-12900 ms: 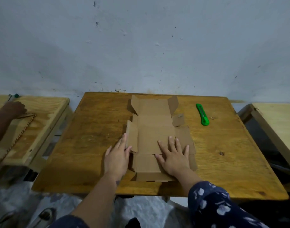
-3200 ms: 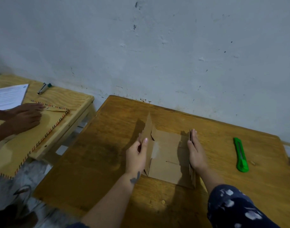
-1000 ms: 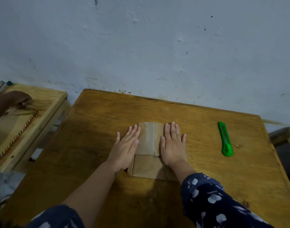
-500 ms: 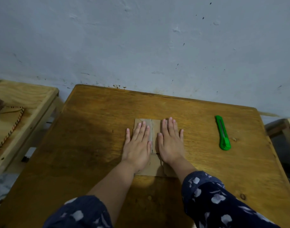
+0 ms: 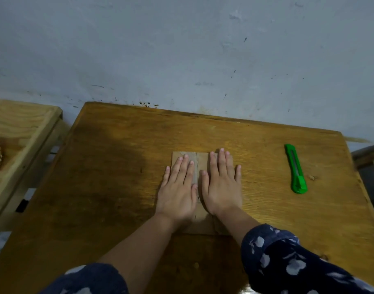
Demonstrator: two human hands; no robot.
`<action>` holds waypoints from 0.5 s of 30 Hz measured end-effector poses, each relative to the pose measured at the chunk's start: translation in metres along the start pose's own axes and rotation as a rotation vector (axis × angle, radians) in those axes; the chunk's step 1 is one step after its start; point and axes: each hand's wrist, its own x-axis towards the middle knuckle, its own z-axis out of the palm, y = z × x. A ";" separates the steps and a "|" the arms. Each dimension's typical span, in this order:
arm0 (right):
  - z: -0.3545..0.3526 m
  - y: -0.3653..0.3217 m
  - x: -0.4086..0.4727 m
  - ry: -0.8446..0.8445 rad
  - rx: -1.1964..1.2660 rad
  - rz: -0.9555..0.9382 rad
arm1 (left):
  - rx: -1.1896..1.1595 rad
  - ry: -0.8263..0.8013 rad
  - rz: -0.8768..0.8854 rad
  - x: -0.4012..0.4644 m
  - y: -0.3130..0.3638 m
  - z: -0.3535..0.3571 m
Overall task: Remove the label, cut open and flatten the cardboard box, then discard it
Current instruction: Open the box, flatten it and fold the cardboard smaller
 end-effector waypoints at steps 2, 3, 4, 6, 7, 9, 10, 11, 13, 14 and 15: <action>0.000 0.000 -0.001 0.025 0.035 -0.006 | 0.025 0.020 -0.011 0.000 0.000 0.001; -0.001 0.000 -0.002 0.051 0.081 -0.004 | 0.035 0.035 -0.022 -0.001 0.001 0.001; -0.002 0.000 -0.004 0.090 0.146 0.012 | 0.042 0.049 -0.037 -0.001 0.002 0.002; -0.004 0.002 -0.008 0.199 0.232 0.091 | 0.055 0.071 -0.081 -0.003 0.003 0.002; -0.004 0.003 -0.011 0.239 0.214 0.148 | 0.061 0.076 -0.111 -0.004 0.003 0.003; -0.003 0.003 -0.014 0.236 0.139 0.265 | 0.056 0.082 -0.192 -0.007 0.002 0.004; -0.003 0.002 -0.015 0.204 0.117 0.308 | 0.038 0.082 -0.230 -0.008 0.001 0.005; -0.003 0.001 -0.014 0.170 0.113 0.338 | 0.014 0.083 -0.254 -0.009 0.000 0.005; -0.008 -0.002 -0.013 0.134 0.182 0.359 | -0.033 0.088 -0.252 -0.009 0.000 0.004; -0.011 -0.003 -0.014 0.130 0.250 0.352 | -0.056 0.099 -0.236 -0.009 0.000 0.003; -0.014 -0.003 -0.015 0.131 0.336 0.340 | -0.086 0.115 -0.218 -0.011 0.000 0.002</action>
